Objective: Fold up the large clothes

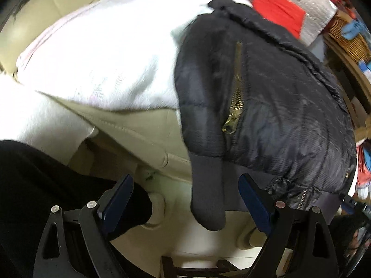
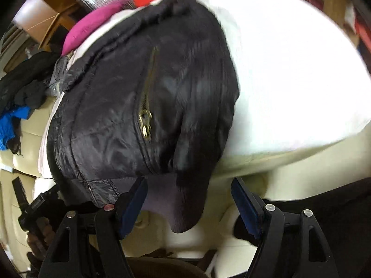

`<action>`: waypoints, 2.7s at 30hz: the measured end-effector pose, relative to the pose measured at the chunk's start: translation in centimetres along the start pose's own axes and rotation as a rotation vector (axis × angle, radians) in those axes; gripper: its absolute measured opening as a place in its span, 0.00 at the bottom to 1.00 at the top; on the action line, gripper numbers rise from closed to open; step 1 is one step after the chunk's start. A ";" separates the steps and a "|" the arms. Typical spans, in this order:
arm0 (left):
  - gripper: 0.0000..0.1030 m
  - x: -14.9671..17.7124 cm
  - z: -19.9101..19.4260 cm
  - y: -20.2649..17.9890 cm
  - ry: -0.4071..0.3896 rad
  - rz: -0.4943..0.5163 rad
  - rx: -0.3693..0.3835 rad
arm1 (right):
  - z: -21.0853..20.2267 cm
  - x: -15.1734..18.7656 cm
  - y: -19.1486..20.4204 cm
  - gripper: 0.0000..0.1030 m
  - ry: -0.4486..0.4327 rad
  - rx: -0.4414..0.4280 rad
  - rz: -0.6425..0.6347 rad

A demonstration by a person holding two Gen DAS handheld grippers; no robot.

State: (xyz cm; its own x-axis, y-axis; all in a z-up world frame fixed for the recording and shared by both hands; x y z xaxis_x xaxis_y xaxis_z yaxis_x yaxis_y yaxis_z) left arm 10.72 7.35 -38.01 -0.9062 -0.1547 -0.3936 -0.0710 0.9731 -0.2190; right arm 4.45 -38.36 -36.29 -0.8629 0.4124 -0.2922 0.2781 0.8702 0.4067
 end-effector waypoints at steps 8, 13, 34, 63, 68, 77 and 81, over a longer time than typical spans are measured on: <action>0.89 0.5 2.6 -1.0 0.083 0.034 0.032 | 4.5 0.6 1.2 0.76 0.023 -0.013 0.005; 0.88 0.5 3.3 -0.7 0.084 -0.006 0.098 | 4.3 1.1 1.7 0.66 0.005 -0.021 -0.037; 0.08 0.9 2.0 -2.2 0.050 0.126 0.222 | 3.3 0.5 3.9 0.23 0.021 -0.020 -0.090; 0.09 -17.6 -15.6 -10.9 -0.317 0.360 0.449 | -9.1 -14.1 12.2 0.17 -0.396 -0.178 -0.307; 0.09 -29.5 -14.2 -14.7 -0.338 0.337 0.423 | -9.1 -24.4 15.4 0.17 -0.486 -0.138 -0.316; 0.09 -45.4 -1.8 -18.4 -0.258 0.205 0.365 | -1.2 -45.7 14.4 0.14 -0.544 -0.106 -0.150; 0.09 -47.9 5.6 -19.5 -0.177 0.192 0.313 | 6.1 -50.7 13.0 0.13 -0.475 -0.049 -0.119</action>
State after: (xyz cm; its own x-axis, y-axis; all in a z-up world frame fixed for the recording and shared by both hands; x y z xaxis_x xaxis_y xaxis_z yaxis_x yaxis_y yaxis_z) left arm 57.89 -5.12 -19.90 -0.8030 -0.0284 -0.5952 0.2477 0.8925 -0.3768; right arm 54.40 -46.35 -21.45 -0.5964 0.3981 -0.6971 0.1592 0.9098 0.3833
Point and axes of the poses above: each gripper's, at about its wrist camera, not at the fingertips, and z roughly the way its jaws point, y to its left, x to its underside, the point moved 5 cm from there along z, roughly the way its jaws point
